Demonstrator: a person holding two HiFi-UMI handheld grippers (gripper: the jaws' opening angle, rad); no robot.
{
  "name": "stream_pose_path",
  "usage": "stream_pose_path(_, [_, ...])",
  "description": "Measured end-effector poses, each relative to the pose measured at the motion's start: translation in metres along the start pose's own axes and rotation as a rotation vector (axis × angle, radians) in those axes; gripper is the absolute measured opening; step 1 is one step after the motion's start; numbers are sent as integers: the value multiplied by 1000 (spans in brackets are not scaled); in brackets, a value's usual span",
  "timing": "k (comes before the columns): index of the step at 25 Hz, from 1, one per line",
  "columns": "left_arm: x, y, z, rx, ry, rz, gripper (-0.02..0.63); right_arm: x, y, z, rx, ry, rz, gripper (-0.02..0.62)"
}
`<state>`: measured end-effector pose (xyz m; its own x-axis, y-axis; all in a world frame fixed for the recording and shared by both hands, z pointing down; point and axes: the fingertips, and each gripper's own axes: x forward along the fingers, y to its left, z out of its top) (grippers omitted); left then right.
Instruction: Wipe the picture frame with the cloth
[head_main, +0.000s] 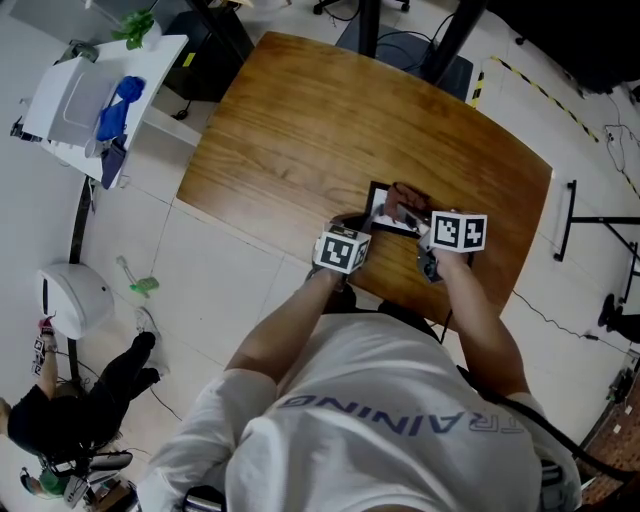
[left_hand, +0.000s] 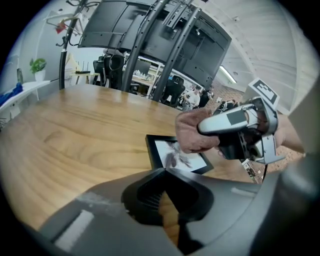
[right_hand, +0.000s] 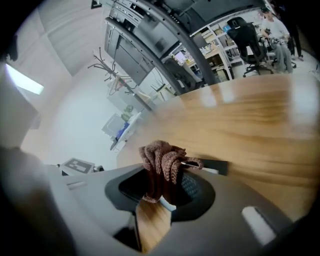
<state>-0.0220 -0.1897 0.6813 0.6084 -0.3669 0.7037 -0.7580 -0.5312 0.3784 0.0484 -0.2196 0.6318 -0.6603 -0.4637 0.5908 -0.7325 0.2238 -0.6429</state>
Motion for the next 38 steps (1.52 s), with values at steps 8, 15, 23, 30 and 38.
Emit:
stream_pose_path(8, [0, 0, 0, -34, -7, -22, 5, 57, 25, -16, -99, 60, -21, 133])
stream_pose_path(15, [-1, 1, 0, -47, -11, -15, 5, 57, 17, -21, -151, 76, -76, 135])
stream_pose_path(23, [0, 3, 1, -47, -24, 8, 5, 36, -4, -23, -217, 81, -159, 135])
stream_pose_path(30, [-2, 4, 0, -53, -23, 17, 5, 4, -29, -34, -117, 53, -171, 135])
stream_pose_path(38, [1, 7, -4, -51, -20, 20, 5, -38, -61, -36, -67, 5, -234, 135])
